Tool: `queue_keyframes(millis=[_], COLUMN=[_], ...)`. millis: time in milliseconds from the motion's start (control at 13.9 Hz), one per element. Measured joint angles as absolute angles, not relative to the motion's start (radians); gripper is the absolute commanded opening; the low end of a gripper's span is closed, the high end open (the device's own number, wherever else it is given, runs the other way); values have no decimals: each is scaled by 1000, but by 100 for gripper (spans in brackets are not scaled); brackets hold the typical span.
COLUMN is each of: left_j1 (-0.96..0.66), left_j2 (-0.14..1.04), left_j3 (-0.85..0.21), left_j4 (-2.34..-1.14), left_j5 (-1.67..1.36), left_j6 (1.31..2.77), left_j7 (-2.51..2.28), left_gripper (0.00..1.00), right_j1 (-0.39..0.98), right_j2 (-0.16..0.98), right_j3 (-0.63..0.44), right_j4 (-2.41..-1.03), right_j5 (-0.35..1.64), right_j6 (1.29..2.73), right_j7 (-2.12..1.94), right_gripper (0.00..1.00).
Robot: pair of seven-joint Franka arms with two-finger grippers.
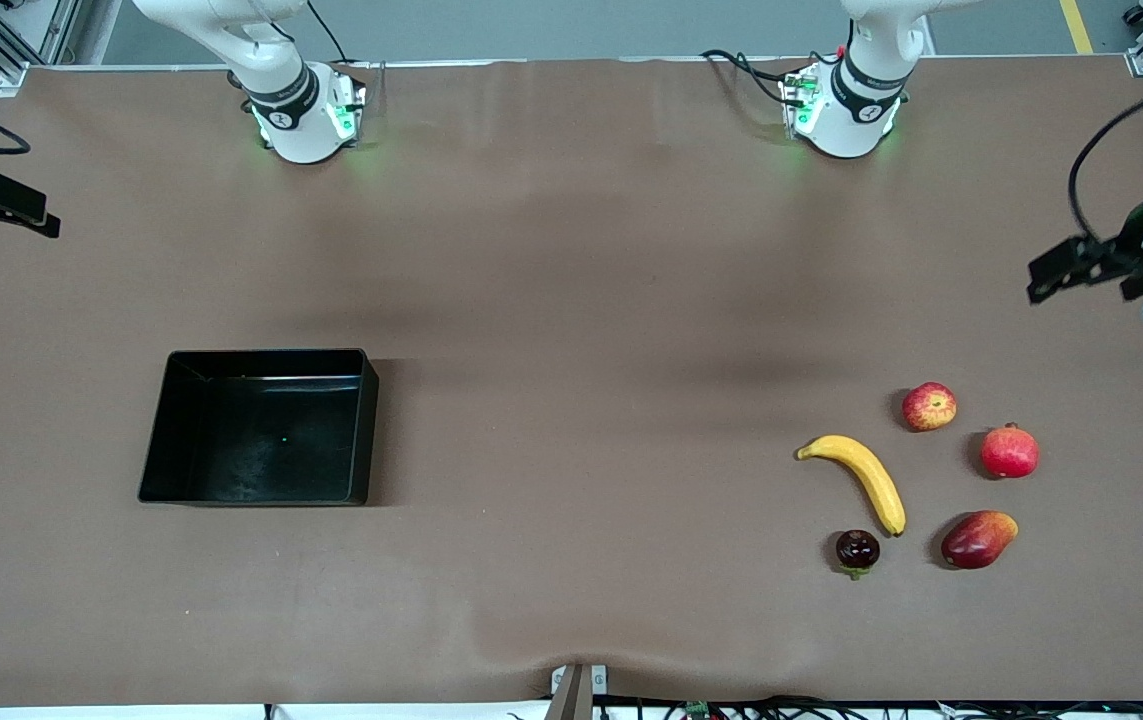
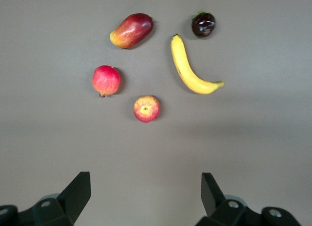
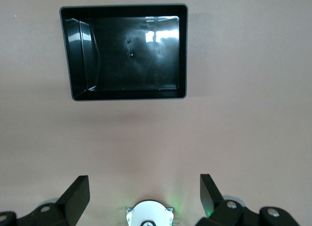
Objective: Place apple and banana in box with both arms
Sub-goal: 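Reach the left gripper down to the red-yellow apple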
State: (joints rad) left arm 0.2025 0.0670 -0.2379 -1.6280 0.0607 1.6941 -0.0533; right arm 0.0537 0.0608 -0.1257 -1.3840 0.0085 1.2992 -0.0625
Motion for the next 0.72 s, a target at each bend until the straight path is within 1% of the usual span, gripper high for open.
queue_keyframes(millis=[358,502,717], left_j1=[223,225,257], left_j2=[111,160,261], left_j3=[-237,-236,-234], left_j4=[-1910,-1968,-2003], left_j5=[61,61,113], left_j6=[2080,2194,2328], left_j7=[-53,-53,-41], left_gripper=[100,100,100], right_j1=[54,54,54], right_j2=[62,63,63], right_j3=[-126,-127,-128], right_j4=[-1387,-1387,-1388], right_j5=[14,14,14], right_j6=[1323,1334,1345], right_j7=[-62,-62,-62], right_gripper=[100,100,100])
